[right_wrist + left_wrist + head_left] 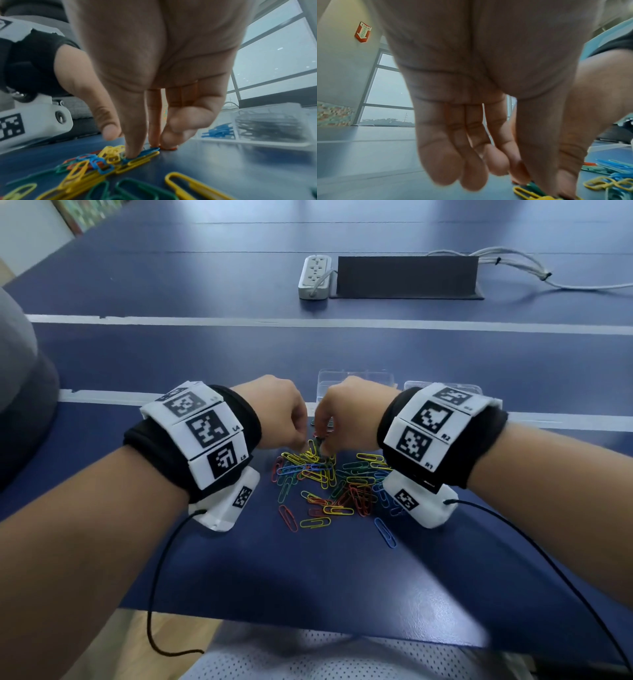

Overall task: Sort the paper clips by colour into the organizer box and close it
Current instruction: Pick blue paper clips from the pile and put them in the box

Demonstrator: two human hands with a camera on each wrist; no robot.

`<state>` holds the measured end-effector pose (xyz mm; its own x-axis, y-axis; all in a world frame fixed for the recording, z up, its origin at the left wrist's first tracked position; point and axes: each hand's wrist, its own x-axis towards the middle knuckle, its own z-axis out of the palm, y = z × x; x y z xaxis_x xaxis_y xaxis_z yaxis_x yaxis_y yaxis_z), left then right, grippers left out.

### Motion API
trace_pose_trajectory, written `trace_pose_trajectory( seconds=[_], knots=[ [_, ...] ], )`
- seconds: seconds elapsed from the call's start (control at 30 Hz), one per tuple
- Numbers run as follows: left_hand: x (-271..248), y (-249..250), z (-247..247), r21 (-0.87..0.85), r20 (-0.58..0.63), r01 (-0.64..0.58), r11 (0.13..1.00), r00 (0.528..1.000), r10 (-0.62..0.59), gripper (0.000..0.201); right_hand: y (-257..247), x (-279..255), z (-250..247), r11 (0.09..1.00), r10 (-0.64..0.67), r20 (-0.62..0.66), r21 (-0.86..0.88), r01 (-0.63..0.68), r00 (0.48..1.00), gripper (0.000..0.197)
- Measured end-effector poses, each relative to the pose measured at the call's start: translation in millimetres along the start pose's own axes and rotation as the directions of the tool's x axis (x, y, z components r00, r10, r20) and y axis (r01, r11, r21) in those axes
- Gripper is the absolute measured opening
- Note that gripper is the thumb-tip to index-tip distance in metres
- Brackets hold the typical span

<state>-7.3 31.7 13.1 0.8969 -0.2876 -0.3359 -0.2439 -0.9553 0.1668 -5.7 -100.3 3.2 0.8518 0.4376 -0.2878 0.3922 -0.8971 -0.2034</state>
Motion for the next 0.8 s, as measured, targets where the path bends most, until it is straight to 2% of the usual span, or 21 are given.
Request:
trace_pose_trajectory(
  seconds=[0.1, 0.27, 0.5, 0.7, 0.8],
  knots=[
    [-5.5, -3.3, 1.5, 0.026, 0.064, 0.018, 0.999, 0.998, -0.019, 0.022, 2.2, 1.3, 0.6, 0.999, 0.025, -0.004, -0.029, -0.025, 1.000, 0.027],
    [-7.0, -2.4, 11.2, 0.074, 0.113, 0.027, 0.997, 0.993, -0.036, 0.023, 10.2, 4.0, -1.9, 0.999, 0.027, -0.008, -0.024, -0.028, 1.000, 0.021],
    [-9.6, -4.8, 10.6, 0.043, 0.065, -0.006, 0.999, 0.998, 0.003, 0.003, 18.0, 1.1, -2.8, 0.999, -0.006, 0.006, -0.040, 0.006, 1.000, 0.017],
    [-11.7, -0.1, 8.3, 0.019, 0.015, -0.079, 0.997, 0.997, 0.079, 0.010, 17.7, -4.5, -1.4, 0.997, -0.020, -0.039, -0.079, 0.016, 0.999, 0.018],
    [-12.3, 6.7, 13.4, -0.004, 0.009, -0.106, 0.994, 0.994, 0.106, 0.026, 15.2, -7.8, -2.1, 0.994, -0.017, -0.050, -0.110, 0.012, 0.999, 0.019]
  ],
)
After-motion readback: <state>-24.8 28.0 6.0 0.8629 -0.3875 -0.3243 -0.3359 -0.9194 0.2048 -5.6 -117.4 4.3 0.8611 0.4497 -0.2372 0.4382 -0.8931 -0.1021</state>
